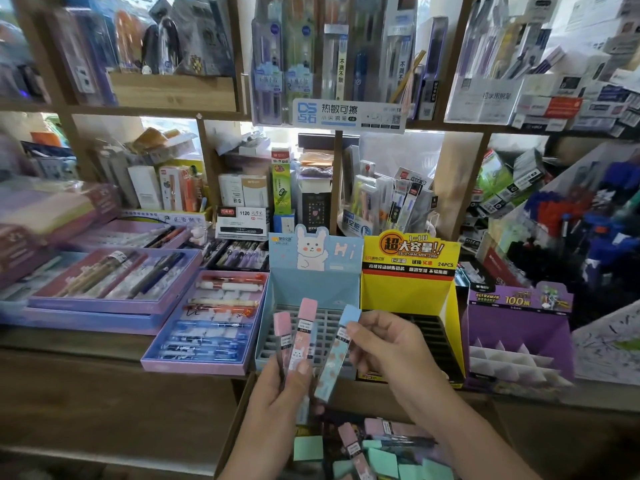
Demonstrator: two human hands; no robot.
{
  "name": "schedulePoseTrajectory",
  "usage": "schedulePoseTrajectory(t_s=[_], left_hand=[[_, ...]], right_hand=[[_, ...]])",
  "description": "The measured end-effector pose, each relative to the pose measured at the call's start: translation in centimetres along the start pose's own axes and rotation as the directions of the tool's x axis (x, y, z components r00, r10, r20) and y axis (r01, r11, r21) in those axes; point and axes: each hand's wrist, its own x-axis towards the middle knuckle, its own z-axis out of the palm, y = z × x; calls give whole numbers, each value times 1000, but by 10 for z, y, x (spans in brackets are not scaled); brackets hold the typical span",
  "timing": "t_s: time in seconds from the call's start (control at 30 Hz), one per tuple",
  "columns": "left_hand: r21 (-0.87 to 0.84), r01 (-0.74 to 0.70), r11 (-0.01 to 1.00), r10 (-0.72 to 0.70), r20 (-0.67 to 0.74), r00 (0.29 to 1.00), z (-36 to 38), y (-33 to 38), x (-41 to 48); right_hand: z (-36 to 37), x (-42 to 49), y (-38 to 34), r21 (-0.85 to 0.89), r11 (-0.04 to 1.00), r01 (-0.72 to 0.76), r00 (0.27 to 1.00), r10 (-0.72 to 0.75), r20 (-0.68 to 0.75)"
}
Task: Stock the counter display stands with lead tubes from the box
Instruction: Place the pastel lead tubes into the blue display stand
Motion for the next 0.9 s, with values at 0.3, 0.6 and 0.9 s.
schedulePoseTrajectory(t_s=[0.3, 0.6, 0.9], left_hand=[[59, -72, 996, 80, -150, 985, -58, 2, 11], [-19, -53, 998, 46, -261, 964, -61, -23, 15], [-22, -64, 998, 55, -273, 960, -59, -16, 14]], right_hand=[[28, 46, -20, -140, 974, 179, 979, -191, -76], [62, 100, -5, -365, 884, 291, 947, -320, -18], [73, 116, 9, -511, 814, 277, 952, -306, 29]])
